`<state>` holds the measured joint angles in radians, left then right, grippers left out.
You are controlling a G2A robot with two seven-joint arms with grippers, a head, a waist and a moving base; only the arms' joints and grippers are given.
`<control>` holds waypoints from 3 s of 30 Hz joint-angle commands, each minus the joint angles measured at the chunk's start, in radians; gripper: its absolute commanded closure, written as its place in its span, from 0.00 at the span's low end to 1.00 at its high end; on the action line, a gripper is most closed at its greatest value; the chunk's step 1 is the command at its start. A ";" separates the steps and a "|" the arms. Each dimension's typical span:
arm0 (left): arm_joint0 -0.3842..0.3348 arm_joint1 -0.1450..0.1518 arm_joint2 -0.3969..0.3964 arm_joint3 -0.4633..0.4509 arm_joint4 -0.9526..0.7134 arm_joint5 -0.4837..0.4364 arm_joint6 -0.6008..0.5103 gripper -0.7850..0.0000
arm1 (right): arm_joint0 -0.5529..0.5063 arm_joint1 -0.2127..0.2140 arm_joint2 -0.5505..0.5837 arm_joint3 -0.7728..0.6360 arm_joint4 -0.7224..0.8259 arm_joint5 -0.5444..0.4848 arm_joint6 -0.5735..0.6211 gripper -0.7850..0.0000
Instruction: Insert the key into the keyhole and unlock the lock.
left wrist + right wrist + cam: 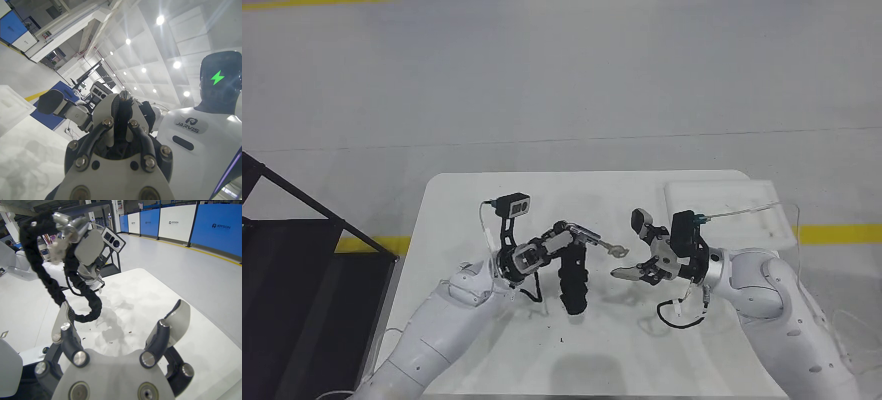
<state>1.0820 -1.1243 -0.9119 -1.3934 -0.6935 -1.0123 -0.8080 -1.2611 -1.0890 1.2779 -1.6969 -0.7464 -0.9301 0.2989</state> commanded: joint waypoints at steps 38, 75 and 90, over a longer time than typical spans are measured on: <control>0.023 -0.013 -0.143 0.020 0.092 0.001 0.047 1.00 | 0.002 -0.002 -0.040 -0.021 0.088 -0.025 0.017 0.00; 0.036 -0.014 -0.123 0.129 0.042 0.011 -0.011 1.00 | 0.137 -0.011 -0.144 0.126 0.343 -0.005 0.096 0.56; 0.036 -0.014 -0.123 0.129 0.042 0.011 -0.011 1.00 | 0.206 -0.024 -0.226 0.176 0.383 -0.004 0.131 0.75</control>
<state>1.1176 -1.1387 -1.0353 -1.2645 -0.6516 -1.0009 -0.8191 -1.0542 -1.1138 1.0533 -1.5200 -0.3652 -0.9320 0.4272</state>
